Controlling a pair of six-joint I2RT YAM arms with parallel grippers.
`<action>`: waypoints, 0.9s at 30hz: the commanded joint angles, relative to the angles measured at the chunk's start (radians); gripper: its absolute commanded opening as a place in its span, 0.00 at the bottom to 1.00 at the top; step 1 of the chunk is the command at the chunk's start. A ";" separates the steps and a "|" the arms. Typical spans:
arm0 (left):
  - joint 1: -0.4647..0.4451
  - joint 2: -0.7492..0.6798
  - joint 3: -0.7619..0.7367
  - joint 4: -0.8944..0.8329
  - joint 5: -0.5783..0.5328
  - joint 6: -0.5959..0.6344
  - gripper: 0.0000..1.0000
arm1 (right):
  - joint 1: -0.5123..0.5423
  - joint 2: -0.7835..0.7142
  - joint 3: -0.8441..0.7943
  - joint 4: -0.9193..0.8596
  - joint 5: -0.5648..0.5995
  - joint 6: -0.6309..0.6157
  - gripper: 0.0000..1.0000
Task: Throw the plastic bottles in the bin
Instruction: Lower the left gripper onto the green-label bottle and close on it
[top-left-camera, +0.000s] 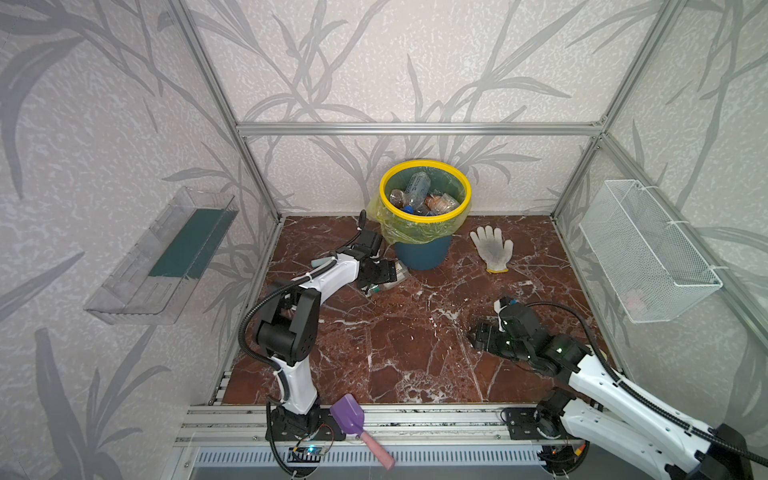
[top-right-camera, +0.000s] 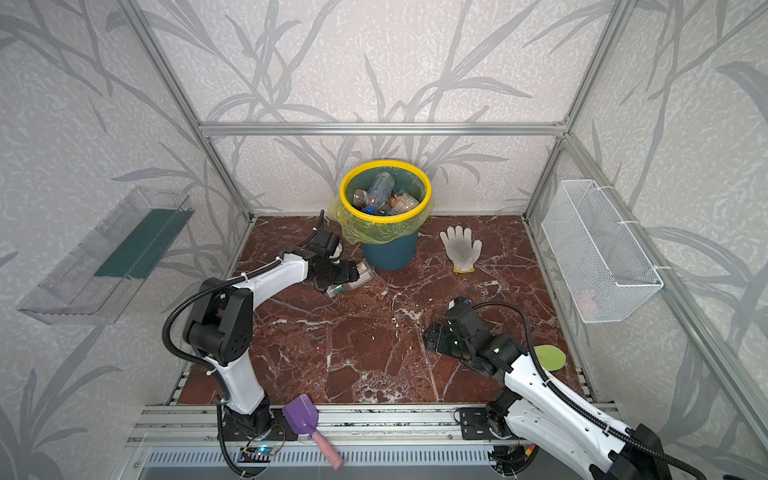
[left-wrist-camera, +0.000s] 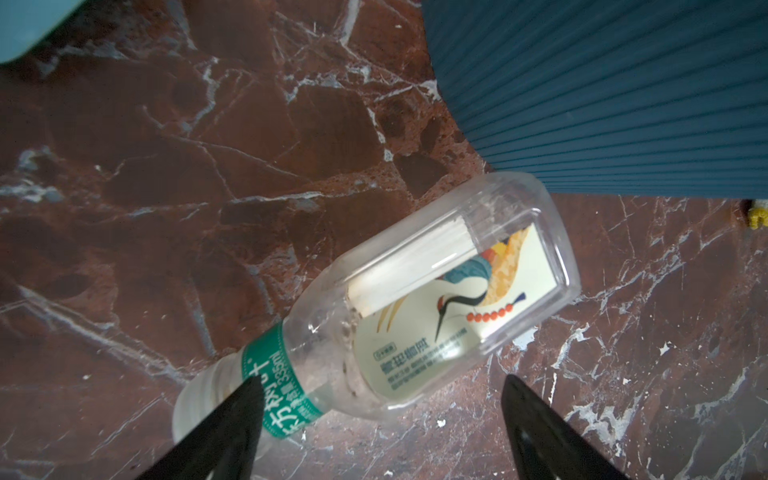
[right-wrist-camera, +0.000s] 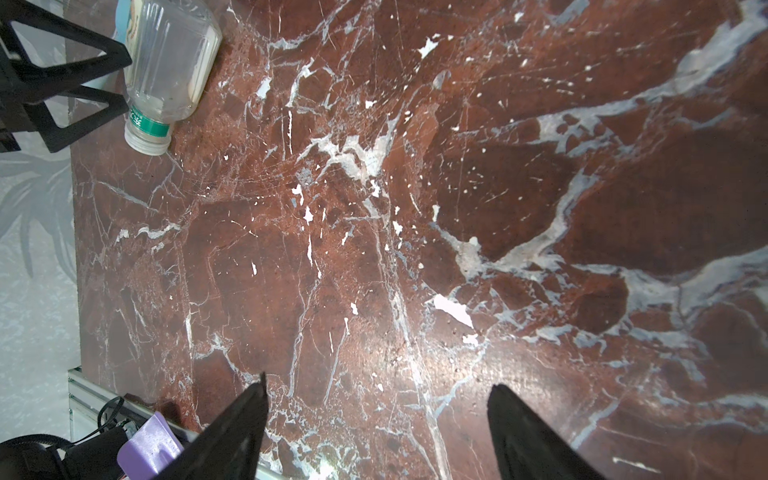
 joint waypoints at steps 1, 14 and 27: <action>-0.007 0.031 0.036 -0.006 0.018 0.023 0.89 | 0.006 -0.012 -0.011 -0.001 0.011 0.006 0.83; -0.034 -0.043 -0.117 0.006 -0.005 -0.021 0.77 | 0.006 -0.004 -0.025 0.020 0.008 0.006 0.83; -0.050 -0.103 -0.089 -0.020 -0.130 -0.091 0.91 | 0.006 0.017 -0.023 0.033 0.005 0.002 0.83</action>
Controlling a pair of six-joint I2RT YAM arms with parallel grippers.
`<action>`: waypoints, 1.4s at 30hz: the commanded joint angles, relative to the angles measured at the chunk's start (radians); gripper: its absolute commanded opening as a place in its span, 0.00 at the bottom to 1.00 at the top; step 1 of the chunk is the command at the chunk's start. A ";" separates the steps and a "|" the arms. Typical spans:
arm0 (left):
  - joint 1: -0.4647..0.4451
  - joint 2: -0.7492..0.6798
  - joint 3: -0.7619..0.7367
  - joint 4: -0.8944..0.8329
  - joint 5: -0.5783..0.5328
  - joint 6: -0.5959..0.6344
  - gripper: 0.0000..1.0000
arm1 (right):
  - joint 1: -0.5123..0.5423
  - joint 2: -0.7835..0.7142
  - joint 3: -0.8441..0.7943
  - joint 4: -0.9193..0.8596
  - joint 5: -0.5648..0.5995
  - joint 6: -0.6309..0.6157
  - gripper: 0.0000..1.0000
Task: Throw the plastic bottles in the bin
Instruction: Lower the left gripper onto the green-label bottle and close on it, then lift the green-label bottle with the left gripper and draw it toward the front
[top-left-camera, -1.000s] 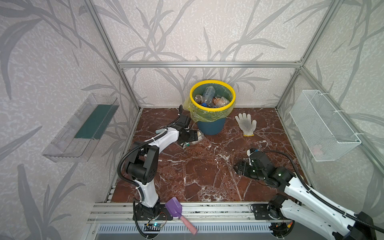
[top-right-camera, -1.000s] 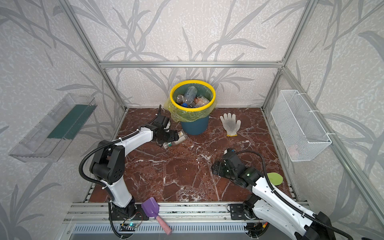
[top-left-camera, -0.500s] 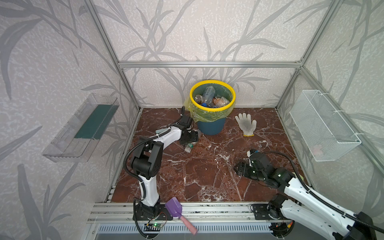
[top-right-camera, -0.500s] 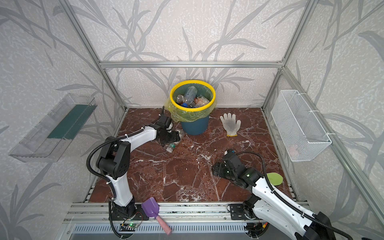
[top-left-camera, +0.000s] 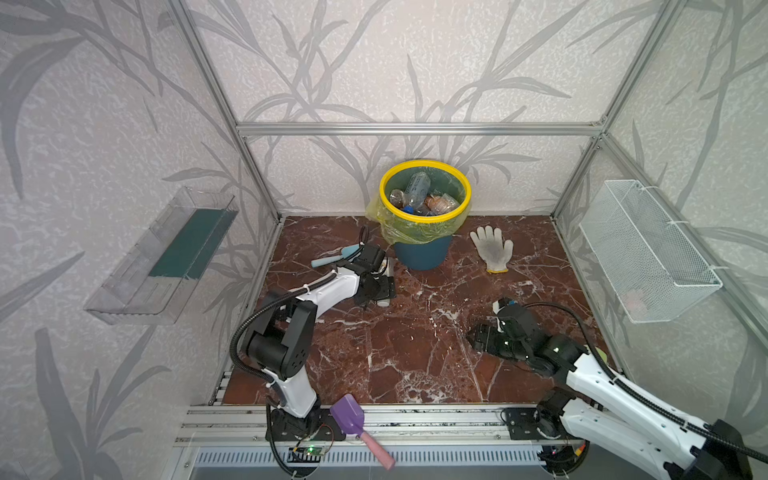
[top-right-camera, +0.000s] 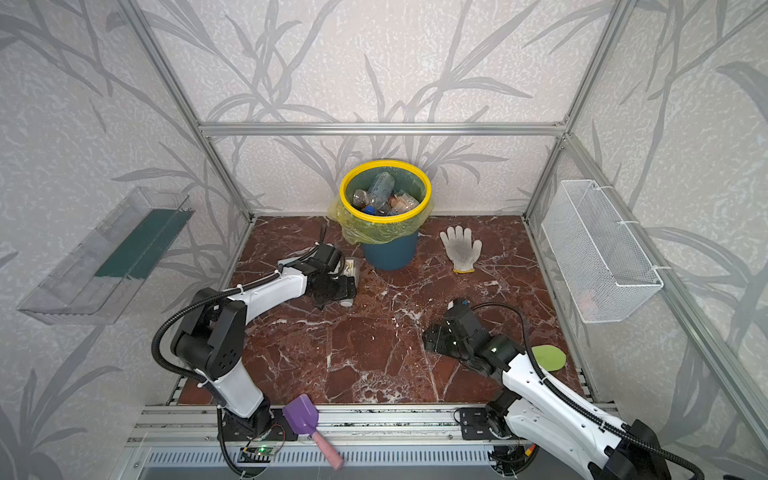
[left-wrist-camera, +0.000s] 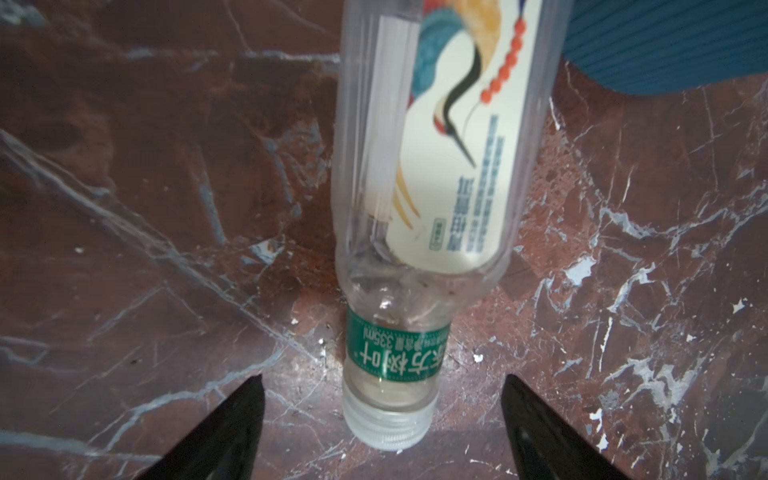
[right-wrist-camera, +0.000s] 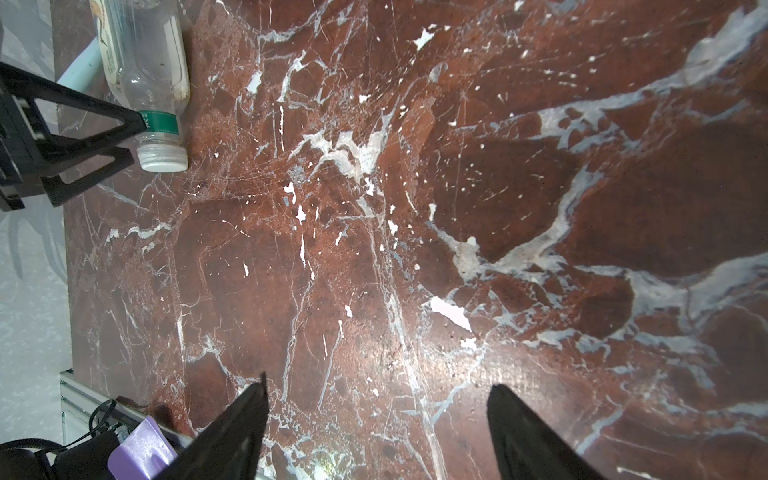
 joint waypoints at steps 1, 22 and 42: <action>0.002 0.027 0.094 -0.022 -0.058 -0.030 0.91 | 0.006 -0.007 -0.009 0.006 0.008 0.002 0.83; 0.000 0.143 0.169 -0.068 -0.148 -0.052 0.51 | 0.007 -0.028 -0.009 -0.011 0.022 0.000 0.83; -0.415 -0.372 -0.398 -0.169 -0.188 -0.244 0.56 | 0.008 0.097 0.034 0.071 0.001 -0.025 0.83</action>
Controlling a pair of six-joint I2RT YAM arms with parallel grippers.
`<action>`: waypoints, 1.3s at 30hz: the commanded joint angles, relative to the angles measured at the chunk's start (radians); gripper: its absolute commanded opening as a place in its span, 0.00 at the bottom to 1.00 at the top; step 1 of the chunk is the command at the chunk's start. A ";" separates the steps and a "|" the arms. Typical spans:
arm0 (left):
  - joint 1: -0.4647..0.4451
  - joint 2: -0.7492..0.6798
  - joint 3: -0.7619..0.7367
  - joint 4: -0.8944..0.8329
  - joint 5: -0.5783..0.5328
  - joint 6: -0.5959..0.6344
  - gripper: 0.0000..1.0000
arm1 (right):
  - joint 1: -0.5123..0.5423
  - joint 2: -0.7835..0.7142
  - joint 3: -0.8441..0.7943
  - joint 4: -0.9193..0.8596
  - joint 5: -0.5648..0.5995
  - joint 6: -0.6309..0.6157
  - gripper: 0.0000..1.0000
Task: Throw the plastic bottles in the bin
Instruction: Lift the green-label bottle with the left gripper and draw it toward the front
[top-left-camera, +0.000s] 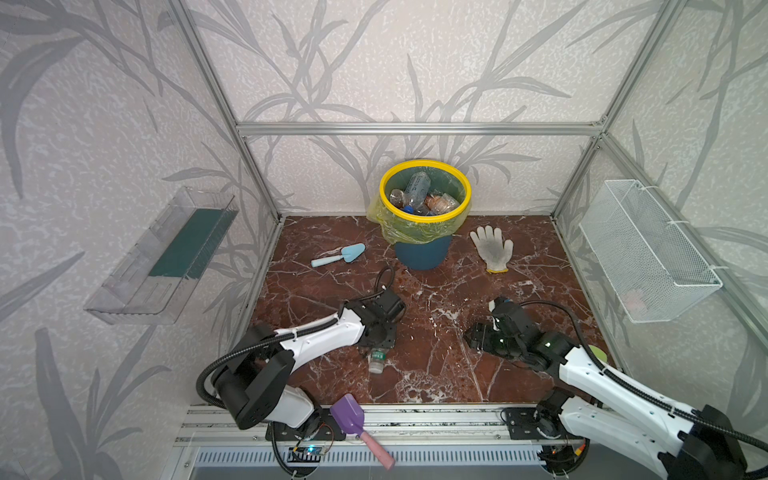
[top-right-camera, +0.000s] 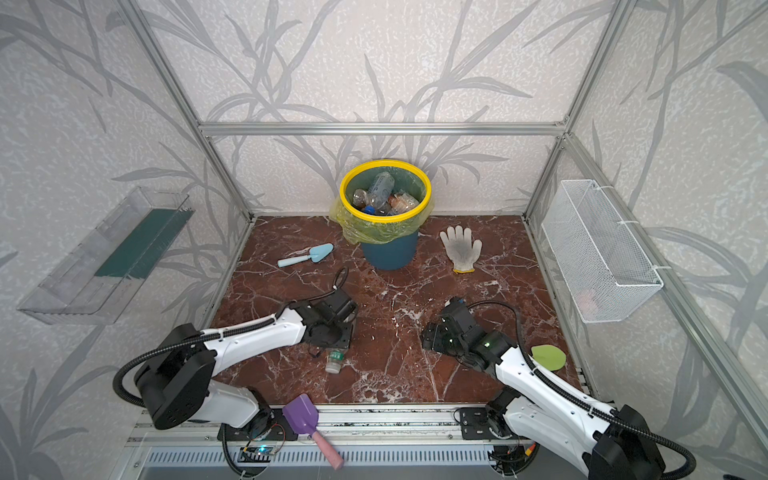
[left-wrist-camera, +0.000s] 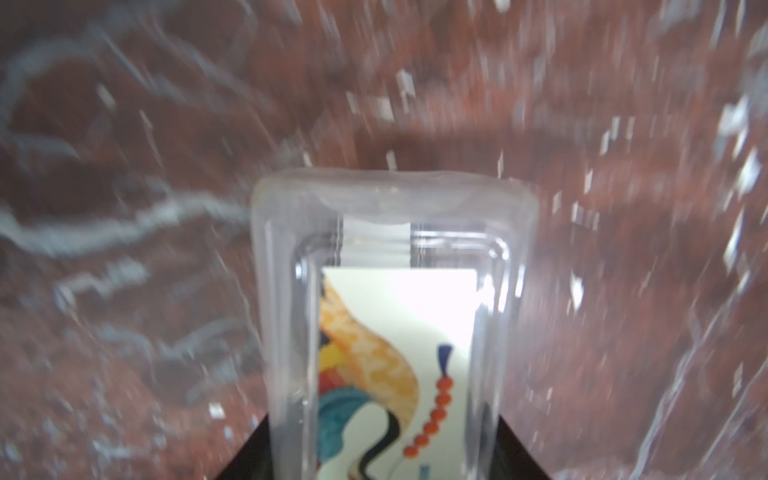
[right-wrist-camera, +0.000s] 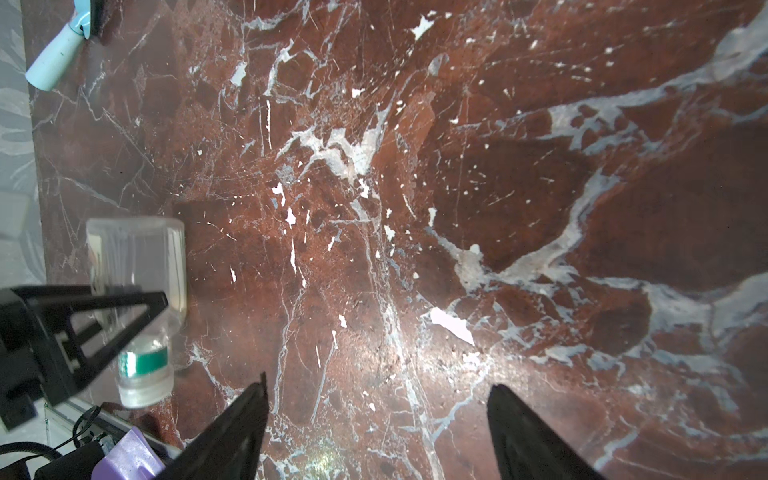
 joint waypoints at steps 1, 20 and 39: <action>-0.061 -0.082 -0.036 -0.066 -0.052 -0.116 0.59 | 0.007 0.018 0.035 0.020 -0.002 -0.022 0.83; -0.121 -0.066 0.003 -0.101 -0.133 -0.160 0.80 | 0.009 0.006 0.048 -0.003 0.014 -0.020 0.83; -0.121 -0.180 -0.036 -0.137 -0.108 -0.204 0.54 | 0.010 0.043 0.043 0.025 0.000 -0.020 0.80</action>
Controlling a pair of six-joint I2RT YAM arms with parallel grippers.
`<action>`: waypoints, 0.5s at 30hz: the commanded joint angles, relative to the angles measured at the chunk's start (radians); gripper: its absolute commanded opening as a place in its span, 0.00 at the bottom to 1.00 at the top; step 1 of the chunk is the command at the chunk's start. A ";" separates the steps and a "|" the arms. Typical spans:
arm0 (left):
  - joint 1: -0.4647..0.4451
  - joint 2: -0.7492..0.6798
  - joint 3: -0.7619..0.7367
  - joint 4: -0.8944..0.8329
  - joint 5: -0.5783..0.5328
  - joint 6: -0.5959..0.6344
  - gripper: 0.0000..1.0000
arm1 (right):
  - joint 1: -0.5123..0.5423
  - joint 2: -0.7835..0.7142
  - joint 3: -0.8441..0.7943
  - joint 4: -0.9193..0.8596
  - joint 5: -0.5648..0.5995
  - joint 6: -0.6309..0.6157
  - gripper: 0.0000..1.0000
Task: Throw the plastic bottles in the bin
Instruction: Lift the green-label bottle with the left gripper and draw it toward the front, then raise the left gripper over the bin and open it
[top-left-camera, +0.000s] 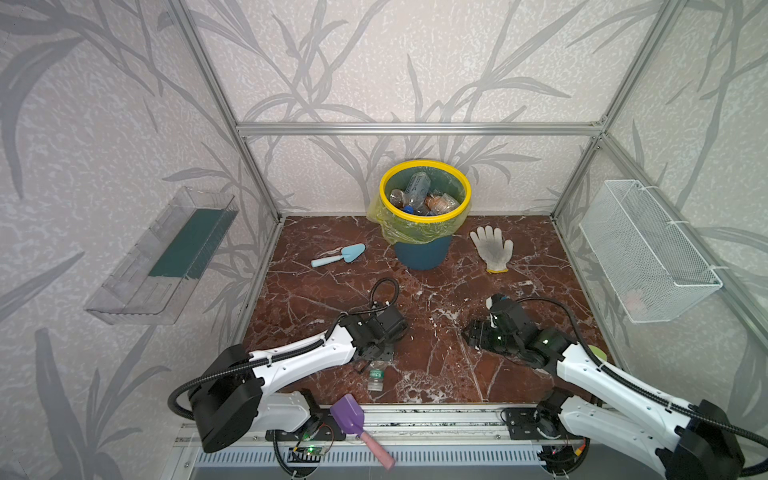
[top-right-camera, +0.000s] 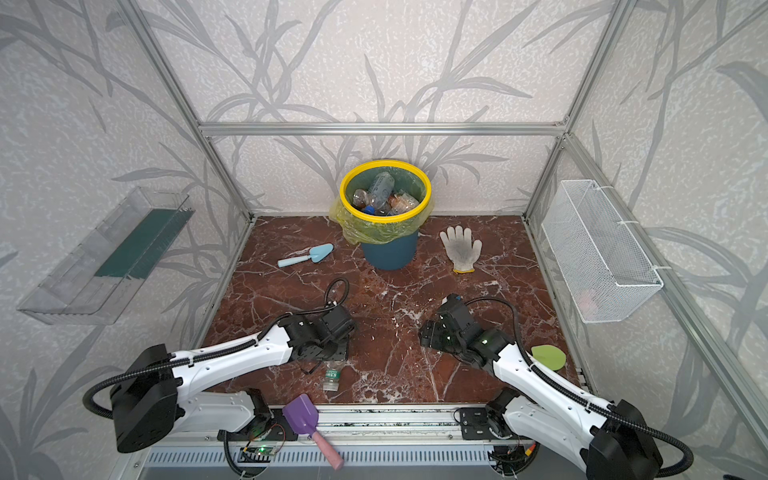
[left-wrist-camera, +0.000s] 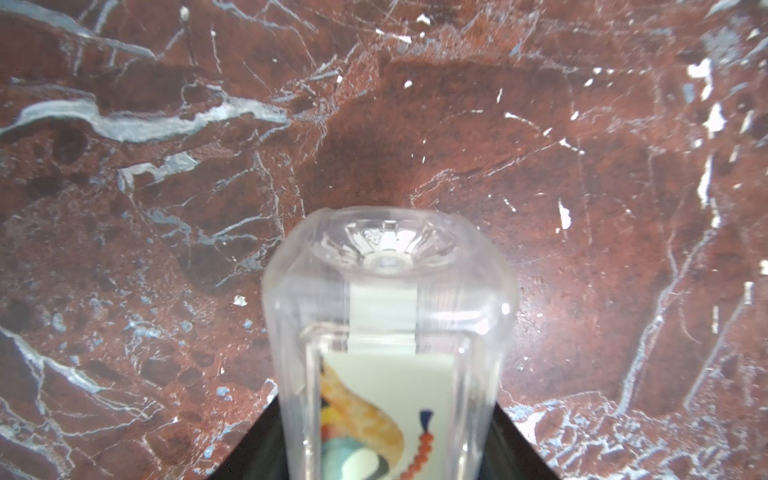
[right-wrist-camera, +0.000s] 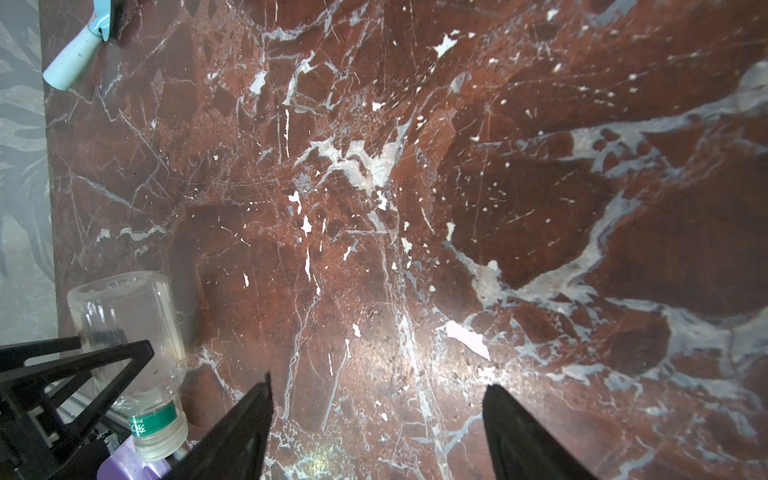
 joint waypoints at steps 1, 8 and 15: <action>-0.002 -0.046 -0.011 -0.042 -0.012 -0.028 0.53 | 0.005 0.014 0.020 0.011 0.001 -0.003 0.80; 0.003 -0.120 0.073 -0.104 -0.048 -0.018 0.50 | 0.005 0.037 0.024 0.029 -0.009 -0.006 0.79; 0.097 -0.113 0.483 -0.127 -0.074 0.148 0.50 | 0.006 0.011 0.030 0.004 -0.005 -0.007 0.79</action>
